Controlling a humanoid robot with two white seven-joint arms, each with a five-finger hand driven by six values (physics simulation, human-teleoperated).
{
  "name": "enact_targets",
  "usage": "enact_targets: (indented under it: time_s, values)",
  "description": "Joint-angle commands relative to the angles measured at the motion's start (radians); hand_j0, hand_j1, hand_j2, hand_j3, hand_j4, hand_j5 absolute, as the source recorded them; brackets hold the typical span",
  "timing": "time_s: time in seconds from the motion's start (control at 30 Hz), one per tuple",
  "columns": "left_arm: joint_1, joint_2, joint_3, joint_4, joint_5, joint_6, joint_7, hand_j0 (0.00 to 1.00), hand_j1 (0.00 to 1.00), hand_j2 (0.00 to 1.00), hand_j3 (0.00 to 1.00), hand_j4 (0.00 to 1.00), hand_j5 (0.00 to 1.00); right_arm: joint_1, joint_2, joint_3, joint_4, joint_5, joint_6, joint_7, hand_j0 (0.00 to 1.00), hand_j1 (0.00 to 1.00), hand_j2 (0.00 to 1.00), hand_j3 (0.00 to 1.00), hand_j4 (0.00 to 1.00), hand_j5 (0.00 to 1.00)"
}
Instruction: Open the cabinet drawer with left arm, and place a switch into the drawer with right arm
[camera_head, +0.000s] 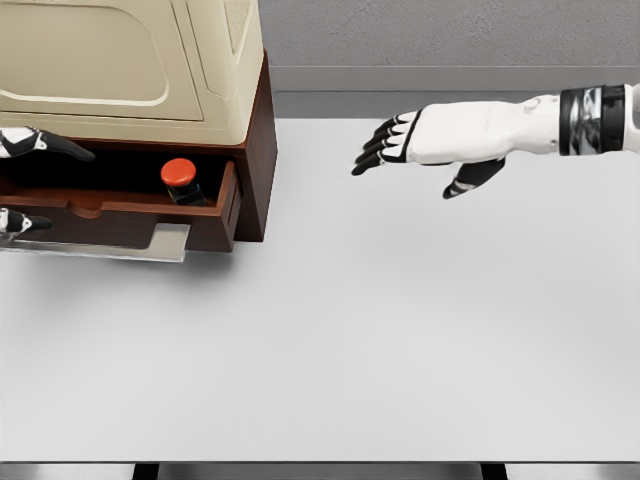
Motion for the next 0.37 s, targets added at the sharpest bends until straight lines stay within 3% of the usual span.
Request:
enact_targets:
  time_s: [0.0, 0.1, 0.33]
  values:
    - [-0.004, -0.146, 0.002, 0.000, -0.034, 0.002, -0.058, 0.86, 0.86, 0.86, 0.86, 0.86, 0.86, 0.002, 0.001, 0.000, 0.006, -0.006, 0.003, 0.003, 1.00, 1.00, 1.00, 1.00, 1.00, 1.00]
    - [-0.045, -0.311, 0.002, 0.000, -0.178, 0.002, -0.059, 0.97, 0.97, 0.97, 0.97, 0.97, 0.97, 0.003, 0.007, 0.000, 0.014, -0.008, 0.003, 0.002, 1.00, 1.00, 1.00, 1.00, 1.00, 1.00]
    - [-0.051, -0.321, 0.005, 0.000, -0.187, 0.002, -0.061, 1.00, 1.00, 1.00, 1.00, 1.00, 1.00, -0.008, 0.036, -0.003, 0.012, -0.009, 0.003, -0.003, 1.00, 1.00, 1.00, 1.00, 1.00, 1.00]
